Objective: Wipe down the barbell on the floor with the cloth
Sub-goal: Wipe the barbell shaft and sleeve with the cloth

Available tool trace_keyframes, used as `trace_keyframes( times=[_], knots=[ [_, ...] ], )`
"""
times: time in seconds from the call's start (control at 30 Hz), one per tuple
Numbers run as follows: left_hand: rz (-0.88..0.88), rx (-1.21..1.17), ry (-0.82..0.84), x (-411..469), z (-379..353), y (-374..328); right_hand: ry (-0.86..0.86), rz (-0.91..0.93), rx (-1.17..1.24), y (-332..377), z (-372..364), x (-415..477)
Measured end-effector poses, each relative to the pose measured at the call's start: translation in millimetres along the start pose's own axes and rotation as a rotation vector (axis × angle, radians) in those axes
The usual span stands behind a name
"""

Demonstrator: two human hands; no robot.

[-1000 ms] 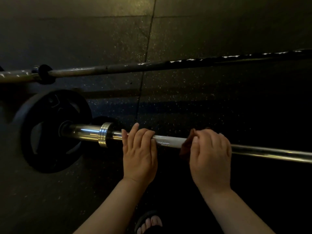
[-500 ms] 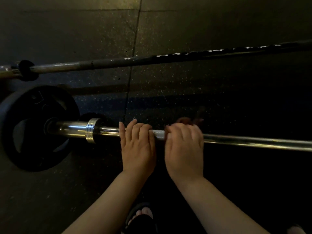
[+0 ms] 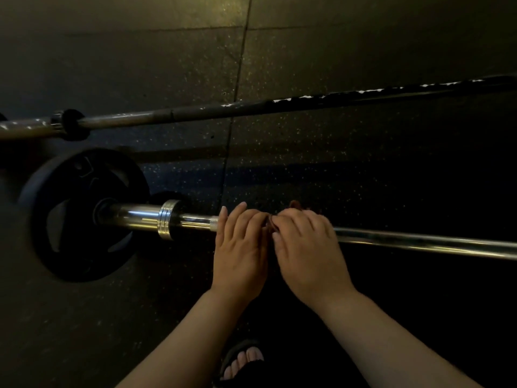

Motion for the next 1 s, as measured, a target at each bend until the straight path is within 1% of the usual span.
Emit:
trace_keyframes(
  times=[0.03,0.07,0.13,0.17,0.2,0.23,0.3,0.37,0.4,0.43,0.5,0.53,0.57,0.6,0.63,0.7,0.77,0.83,0.9,1.0],
  knots=[
    [-0.002,0.000,-0.007,-0.5,0.8,2.2,-0.010,-0.017,0.010,-10.5,3.4,0.8],
    [-0.003,-0.006,-0.017,-1.4,1.2,3.4,-0.034,-0.075,0.038,-23.3,8.4,0.1],
    [0.003,-0.016,-0.032,-1.1,-0.1,2.6,-0.114,-0.242,0.140,-39.6,18.3,-1.6],
    [0.013,-0.015,-0.032,0.9,-2.6,-0.3,-0.138,-0.305,0.165,-37.5,20.0,-1.8],
    [0.034,-0.019,-0.031,3.6,-5.5,-4.1,-0.146,-0.317,0.138,-28.7,18.6,-2.0],
    [0.067,-0.024,-0.034,5.9,-7.4,-6.8,-0.133,-0.270,0.079,-14.6,13.8,-1.4],
    [0.132,-0.041,-0.042,9.2,-8.8,-10.0,-0.063,-0.085,0.037,3.3,2.0,-1.5],
    [0.129,-0.038,-0.041,9.6,-7.2,-9.1,-0.010,0.036,0.046,-9.5,7.5,1.3],
    [0.109,-0.034,-0.038,8.0,-5.9,-7.9,-0.003,0.044,0.025,-22.6,9.7,0.2],
    [0.085,-0.031,-0.034,6.1,-4.1,-7.5,-0.029,-0.018,0.025,-39.7,14.0,-3.7],
    [0.064,-0.047,-0.024,4.0,-1.3,-8.6,-0.166,-0.249,0.124,-68.7,26.7,-20.7],
    [0.071,-0.052,-0.018,4.1,-0.6,-10.8,-0.220,-0.338,0.152,-71.2,28.8,-27.6],
    [0.081,-0.050,-0.012,5.0,-0.9,-12.8,-0.238,-0.375,0.149,-65.0,24.7,-29.8],
    [0.083,-0.037,-0.003,5.4,-1.7,-16.9,-0.216,-0.358,0.112,-53.6,18.6,-29.4],
    [0.069,-0.017,0.013,5.5,-3.1,-21.6,-0.174,-0.300,0.069,-40.8,11.3,-27.2],
    [-0.002,0.044,0.065,7.8,-6.9,-31.8,-0.090,-0.147,0.036,-27.8,6.3,-22.2],
    [-0.062,0.109,0.138,9.7,-7.3,-39.8,-0.017,0.001,-0.007,-35.2,17.4,-18.2],
    [-0.099,0.168,0.200,12.5,-4.5,-48.9,0.133,0.104,-0.109,-47.9,30.7,-16.4],
    [-0.137,0.203,0.260,15.0,-2.2,-60.2,0.329,0.191,-0.240,-58.2,42.2,-14.9],
    [-0.182,0.272,0.315,20.8,4.0,-79.7,0.610,0.222,-0.369,-84.4,64.5,-15.8]
  ],
)
Point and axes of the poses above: each hand's wrist, its own x-axis towards the middle knuckle, its own z-axis out of the back of the hand, y = z × x, the point moved 5 cm from there along x, towards the middle knuckle, and after that the axes turned 10 degrees about y, right-handed, at the moved point
